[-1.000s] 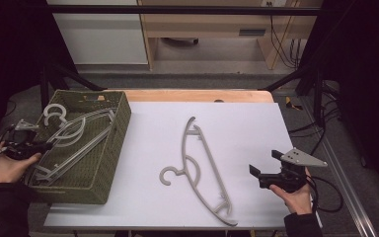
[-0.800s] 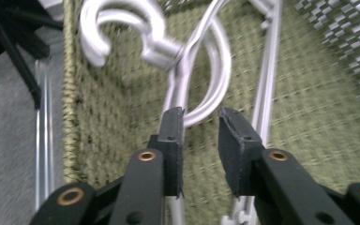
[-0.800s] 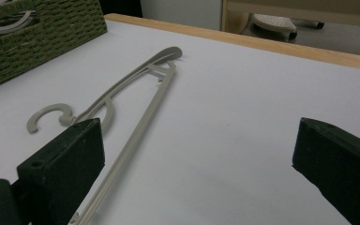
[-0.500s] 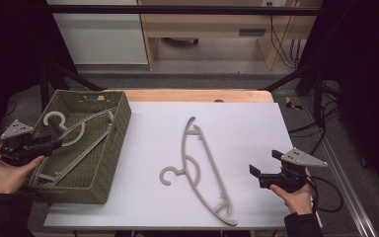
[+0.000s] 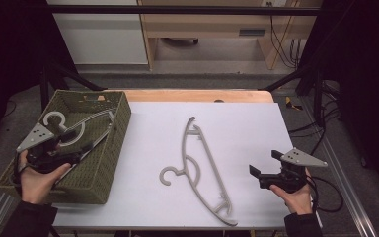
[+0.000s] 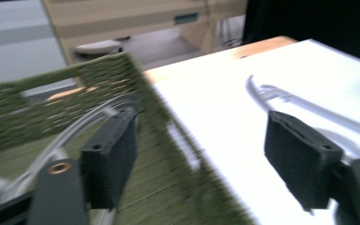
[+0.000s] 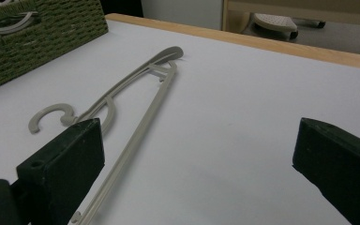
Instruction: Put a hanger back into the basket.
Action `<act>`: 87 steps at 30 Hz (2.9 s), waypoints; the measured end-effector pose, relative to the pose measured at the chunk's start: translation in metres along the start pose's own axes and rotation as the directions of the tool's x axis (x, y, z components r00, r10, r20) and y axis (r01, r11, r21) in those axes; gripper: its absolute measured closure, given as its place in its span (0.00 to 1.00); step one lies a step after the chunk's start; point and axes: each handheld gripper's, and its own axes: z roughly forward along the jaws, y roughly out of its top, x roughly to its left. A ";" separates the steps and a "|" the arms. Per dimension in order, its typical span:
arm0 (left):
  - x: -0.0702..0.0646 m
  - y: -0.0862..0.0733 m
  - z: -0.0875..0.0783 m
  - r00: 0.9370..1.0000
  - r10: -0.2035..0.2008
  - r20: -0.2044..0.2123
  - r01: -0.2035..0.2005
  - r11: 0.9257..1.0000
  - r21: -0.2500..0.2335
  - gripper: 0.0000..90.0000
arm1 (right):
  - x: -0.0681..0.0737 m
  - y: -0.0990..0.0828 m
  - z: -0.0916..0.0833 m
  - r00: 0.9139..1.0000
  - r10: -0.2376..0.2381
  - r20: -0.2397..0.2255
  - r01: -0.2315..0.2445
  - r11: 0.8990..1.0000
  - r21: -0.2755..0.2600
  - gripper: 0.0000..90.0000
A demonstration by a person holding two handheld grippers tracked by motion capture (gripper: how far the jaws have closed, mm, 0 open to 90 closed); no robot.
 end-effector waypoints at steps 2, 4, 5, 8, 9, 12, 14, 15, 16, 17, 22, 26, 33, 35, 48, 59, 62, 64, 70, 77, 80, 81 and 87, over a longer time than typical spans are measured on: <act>-0.011 0.000 0.005 1.000 0.005 0.013 -0.005 1.000 -0.008 0.18 | 0.000 0.000 0.000 1.000 -0.001 0.000 0.001 1.000 0.000 0.03; -0.022 -0.001 0.010 0.999 0.002 0.035 -0.001 1.000 -0.009 0.15 | 0.000 0.000 0.000 1.000 -0.004 0.001 0.004 1.000 0.001 0.03; -0.022 -0.001 0.010 0.999 0.002 0.035 -0.001 1.000 -0.009 0.13 | 0.000 0.000 0.000 1.000 -0.004 0.000 0.004 1.000 0.001 0.03; -0.043 -0.004 0.019 0.998 0.013 0.055 -0.012 1.000 -0.009 0.11 | 0.000 0.000 0.000 1.000 -0.004 -0.002 0.004 1.000 -0.006 0.03; -0.043 -0.004 0.019 0.998 0.013 0.055 -0.012 1.000 -0.009 0.10 | 0.000 0.000 -0.001 1.000 -0.004 -0.002 0.004 1.000 -0.010 0.03; -0.060 -0.009 0.028 0.996 0.025 0.086 -0.024 1.000 -0.009 0.09 | 0.001 0.000 -0.002 1.000 0.000 -0.003 0.000 1.000 -0.010 0.03; -0.067 -0.012 0.032 0.994 0.034 0.099 -0.034 0.999 -0.005 0.09 | 0.001 0.000 -0.003 1.000 -0.006 -0.005 0.006 1.000 -0.017 0.03; -0.071 -0.013 0.033 0.994 0.036 0.104 -0.036 0.999 -0.003 0.09 | 0.001 0.000 -0.003 1.000 -0.010 -0.006 0.010 1.000 -0.016 0.03; -0.074 -0.015 0.034 0.993 0.042 0.111 -0.042 0.999 -0.004 0.09 | 0.001 0.000 -0.003 1.000 -0.009 -0.007 0.009 1.000 -0.016 0.03; -0.078 -0.016 0.036 0.992 0.044 0.119 -0.045 0.999 0.001 0.09 | 0.001 0.000 -0.003 1.000 -0.006 -0.004 0.006 1.000 -0.018 0.03; -0.096 -0.022 0.044 0.986 0.059 0.153 -0.063 0.998 0.020 0.09 | 0.001 0.000 -0.003 1.000 -0.002 -0.002 0.002 1.000 -0.017 0.03; -0.113 -0.029 0.055 0.981 0.066 0.184 -0.076 0.996 0.049 0.10 | 0.001 0.000 -0.003 1.000 -0.004 -0.001 0.004 1.000 -0.018 0.03; -0.136 -0.041 0.074 0.971 0.091 0.222 -0.117 0.987 0.108 0.11 | 0.001 -0.001 -0.003 1.000 -0.007 -0.002 0.007 1.000 -0.015 0.03; -0.138 -0.042 0.076 0.970 0.089 0.227 -0.117 0.987 0.114 0.12 | 0.002 -0.001 -0.003 1.000 -0.009 -0.010 0.008 1.000 -0.014 0.03; -0.154 -0.035 0.125 0.968 0.048 0.247 -0.097 0.977 0.190 0.23 | 0.004 0.000 -0.001 1.000 -0.014 -0.016 0.014 1.000 -0.009 0.03; -0.166 -0.038 0.174 0.977 0.047 0.207 -0.098 0.965 0.244 0.28 | 0.004 0.000 -0.001 1.000 -0.009 -0.018 0.009 1.000 -0.010 0.03; -0.167 -0.040 0.186 0.980 0.042 0.197 -0.095 0.959 0.268 0.30 | 0.004 -0.001 0.000 1.000 -0.011 -0.015 0.011 1.000 -0.010 0.03; -0.167 -0.043 0.194 0.981 0.050 0.186 -0.101 0.955 0.278 0.33 | 0.004 -0.001 0.000 1.000 -0.010 -0.016 0.010 1.000 -0.009 0.03; -0.165 -0.052 0.213 0.984 0.034 0.175 -0.090 0.941 0.325 0.39 | 0.004 -0.001 0.001 1.000 -0.011 -0.021 0.011 1.000 -0.006 0.03; -0.172 -0.056 0.224 0.984 0.037 0.172 -0.094 0.937 0.336 0.45 | 0.005 -0.001 0.002 1.000 -0.012 -0.020 0.012 1.000 0.000 0.03; -0.172 -0.058 0.229 0.986 0.042 0.162 -0.099 0.927 0.361 0.48 | 0.005 -0.001 0.002 1.000 -0.011 -0.023 0.011 1.000 -0.001 0.03; -0.171 -0.059 0.231 0.986 0.031 0.164 -0.089 0.928 0.361 0.48 | 0.005 -0.001 0.002 1.000 -0.010 -0.024 0.010 1.000 -0.001 0.03; -0.175 -0.059 0.234 0.987 0.057 0.153 -0.110 0.924 0.367 0.51 | 0.005 -0.001 0.003 1.000 -0.013 -0.023 0.013 1.000 0.001 0.03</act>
